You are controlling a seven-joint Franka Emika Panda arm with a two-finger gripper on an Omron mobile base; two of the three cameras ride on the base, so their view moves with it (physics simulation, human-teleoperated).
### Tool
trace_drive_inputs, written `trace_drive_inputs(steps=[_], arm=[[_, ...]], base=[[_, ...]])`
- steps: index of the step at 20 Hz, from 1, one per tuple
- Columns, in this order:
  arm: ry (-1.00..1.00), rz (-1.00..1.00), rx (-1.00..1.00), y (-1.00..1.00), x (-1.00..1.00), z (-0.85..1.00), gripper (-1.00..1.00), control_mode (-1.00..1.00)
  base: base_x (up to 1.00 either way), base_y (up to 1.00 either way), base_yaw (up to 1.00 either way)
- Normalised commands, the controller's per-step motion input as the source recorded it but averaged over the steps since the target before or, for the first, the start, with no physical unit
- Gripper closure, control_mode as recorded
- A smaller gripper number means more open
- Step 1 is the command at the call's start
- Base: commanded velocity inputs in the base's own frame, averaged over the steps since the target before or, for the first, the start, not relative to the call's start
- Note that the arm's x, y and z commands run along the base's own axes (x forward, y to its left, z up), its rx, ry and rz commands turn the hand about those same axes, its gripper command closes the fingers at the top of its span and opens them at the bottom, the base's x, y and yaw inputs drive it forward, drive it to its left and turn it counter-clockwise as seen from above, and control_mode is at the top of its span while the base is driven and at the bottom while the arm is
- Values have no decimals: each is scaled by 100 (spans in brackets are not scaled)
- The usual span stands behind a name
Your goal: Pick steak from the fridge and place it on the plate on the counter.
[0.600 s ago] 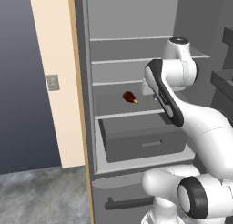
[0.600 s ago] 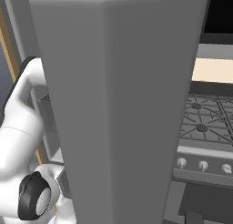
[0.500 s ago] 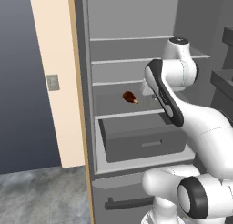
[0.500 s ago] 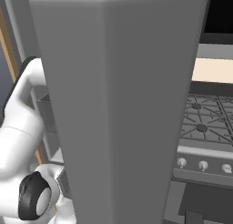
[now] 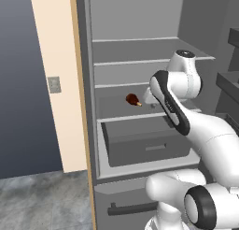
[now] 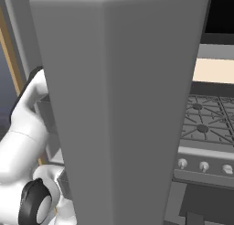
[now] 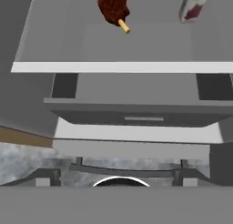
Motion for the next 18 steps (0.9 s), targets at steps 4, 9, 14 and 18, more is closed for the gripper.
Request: trace_drive_inputs(steps=[4,9,14,18], arm=[[-27,0,0,0,24,-44,-100,-100],[-19,0,-2,0,32,-11,-100,-100],[-3,0,0,0,24,7,-100,-100],[-1,0,0,0,38,0,-100,-100]], base=[[0,0,0],[0,0,0],[0,0,0],[0,0,0]])
